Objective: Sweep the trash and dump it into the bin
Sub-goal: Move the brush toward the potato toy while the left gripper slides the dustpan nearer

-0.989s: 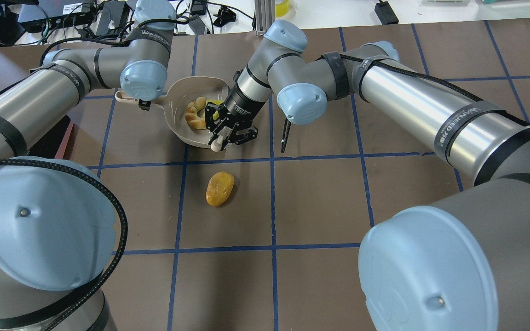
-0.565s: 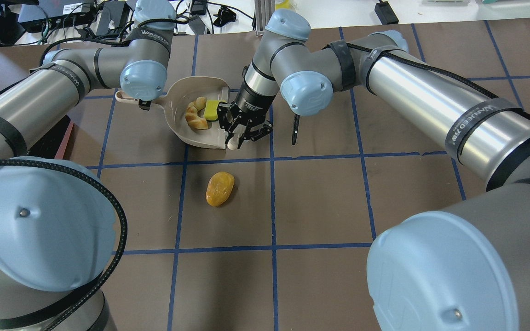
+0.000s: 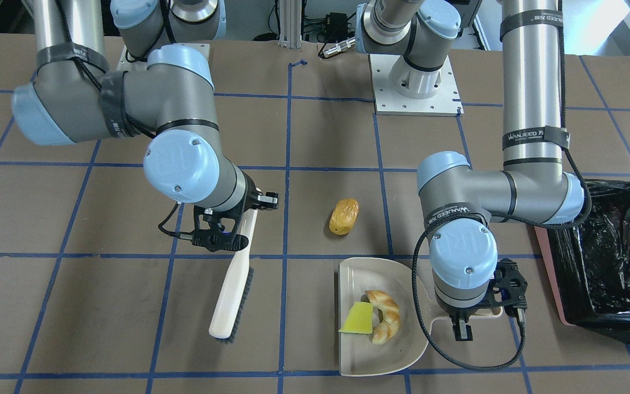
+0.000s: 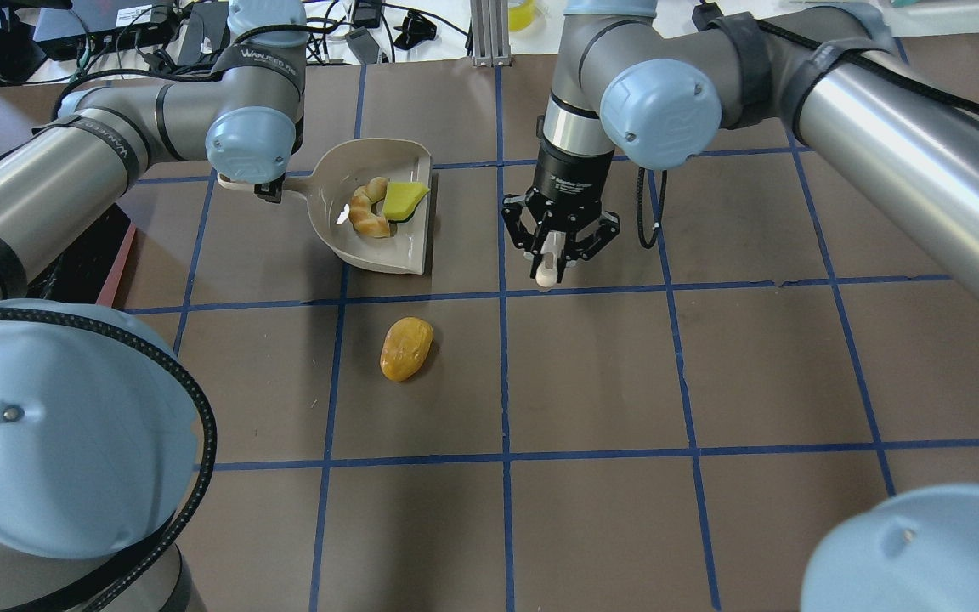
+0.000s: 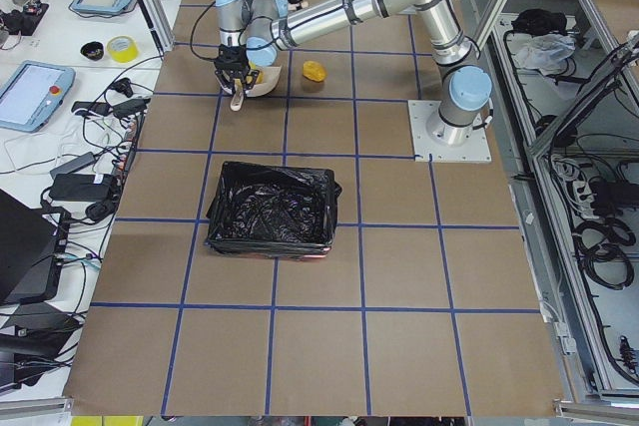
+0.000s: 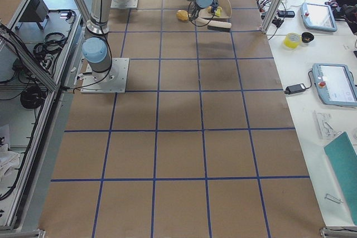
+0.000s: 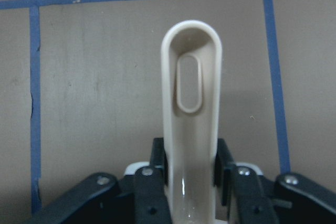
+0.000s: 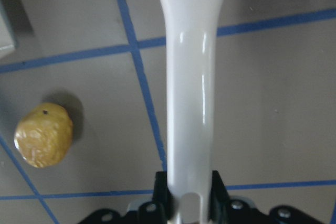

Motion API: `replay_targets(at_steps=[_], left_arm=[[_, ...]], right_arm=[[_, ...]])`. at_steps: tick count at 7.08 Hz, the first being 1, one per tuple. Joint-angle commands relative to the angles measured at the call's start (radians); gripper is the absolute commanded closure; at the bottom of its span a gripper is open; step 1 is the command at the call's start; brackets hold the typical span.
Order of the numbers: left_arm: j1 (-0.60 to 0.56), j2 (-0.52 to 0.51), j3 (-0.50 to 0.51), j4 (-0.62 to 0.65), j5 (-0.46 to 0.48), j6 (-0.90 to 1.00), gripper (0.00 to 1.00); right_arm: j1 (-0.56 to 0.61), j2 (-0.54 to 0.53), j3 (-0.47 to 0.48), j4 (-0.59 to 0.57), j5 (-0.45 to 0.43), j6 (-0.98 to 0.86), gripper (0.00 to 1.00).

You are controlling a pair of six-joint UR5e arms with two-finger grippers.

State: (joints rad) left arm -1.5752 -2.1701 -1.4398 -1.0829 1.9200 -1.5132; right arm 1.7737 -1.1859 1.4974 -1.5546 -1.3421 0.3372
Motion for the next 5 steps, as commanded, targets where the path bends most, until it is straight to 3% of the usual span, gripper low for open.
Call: replay_targets(at_steps=[1,3,5], left_arm=[[0.056,0.050,-0.074,0.006,-0.004,0.089,1.00],[0.077,0.160,-0.202,0.024,0.013,0.132,1.00],[0.078,0.278,-0.382,0.101,0.016,0.122,1.00]], right_arm=[[-0.011,-0.114,0.148,-0.001,-0.017,-0.003,1.00],[0.007,-0.243,0.312,-0.033,0.001,0.012,1.00],[0.120,-0.268,0.432,-0.219,0.003,0.144,1.00]])
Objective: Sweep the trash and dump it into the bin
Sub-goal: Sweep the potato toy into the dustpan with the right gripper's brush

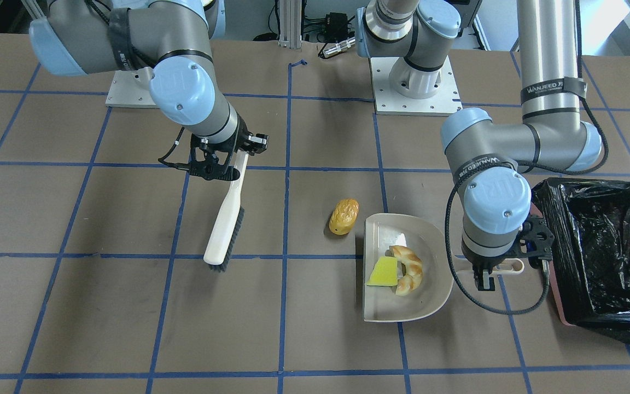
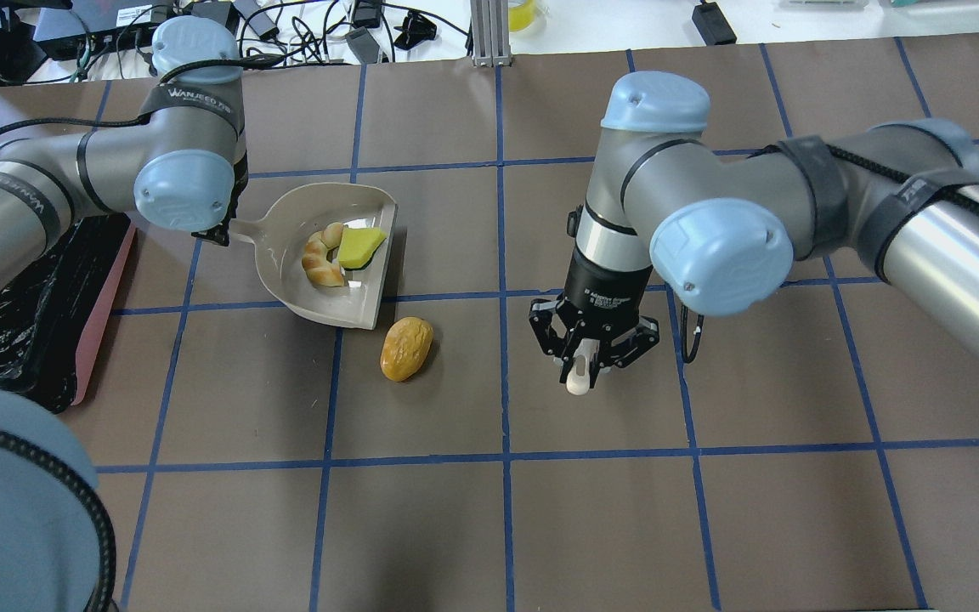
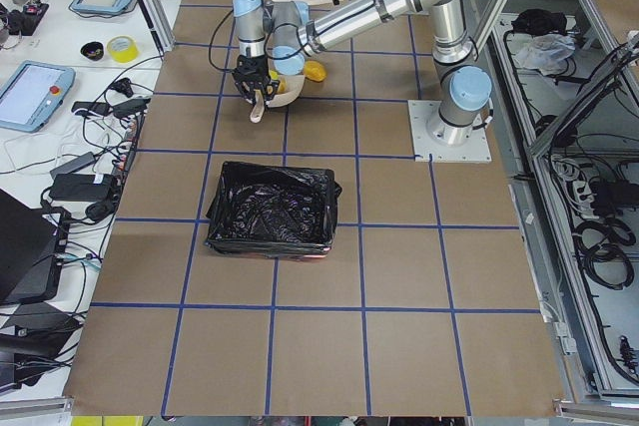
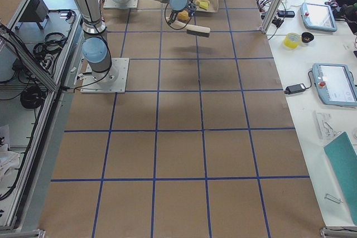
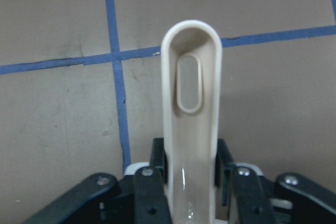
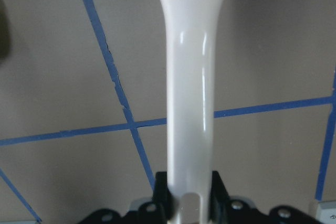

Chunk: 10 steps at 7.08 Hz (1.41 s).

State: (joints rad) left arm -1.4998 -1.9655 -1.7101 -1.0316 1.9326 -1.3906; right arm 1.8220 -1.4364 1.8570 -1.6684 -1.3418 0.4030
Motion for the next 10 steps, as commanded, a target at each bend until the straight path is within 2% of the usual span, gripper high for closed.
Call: replay_targets(at_steps=[1,2,3,4,5,6,7,8,9,10], left_arm=[[0.012,0.124,-0.220,0.126,0.003,0.004,1.00],[0.033,0.167,-0.321,0.209,0.003,0.007,1.00],[0.036,0.206,-0.394,0.255,0.009,-0.005,1.00],[0.035,0.239,-0.439,0.258,0.008,-0.027,1.00],[0.029,0.258,-0.462,0.263,0.008,-0.086,1.00],[0.024,0.260,-0.476,0.263,0.011,-0.147,1.00],[0.017,0.255,-0.480,0.262,0.043,-0.162,1.00],[0.016,0.244,-0.479,0.263,0.045,-0.166,1.00],[0.016,0.241,-0.474,0.263,0.045,-0.163,1.00],[0.016,0.240,-0.468,0.263,0.045,-0.163,1.00]], right_arm=[[0.148,-0.015,0.117,-0.150,0.016,0.161,1.00],[0.202,-0.019,0.173,-0.259,0.073,0.280,1.00],[0.239,-0.009,0.258,-0.409,0.081,0.302,1.00],[0.255,-0.004,0.321,-0.510,0.113,0.353,1.00],[0.257,0.007,0.326,-0.534,0.150,0.358,1.00],[0.257,0.066,0.323,-0.639,0.250,0.358,1.00],[0.261,0.142,0.277,-0.718,0.335,0.362,1.00],[0.285,0.198,0.167,-0.705,0.337,0.372,1.00],[0.299,0.259,0.049,-0.656,0.337,0.375,1.00],[0.315,0.307,-0.084,-0.554,0.337,0.376,1.00]])
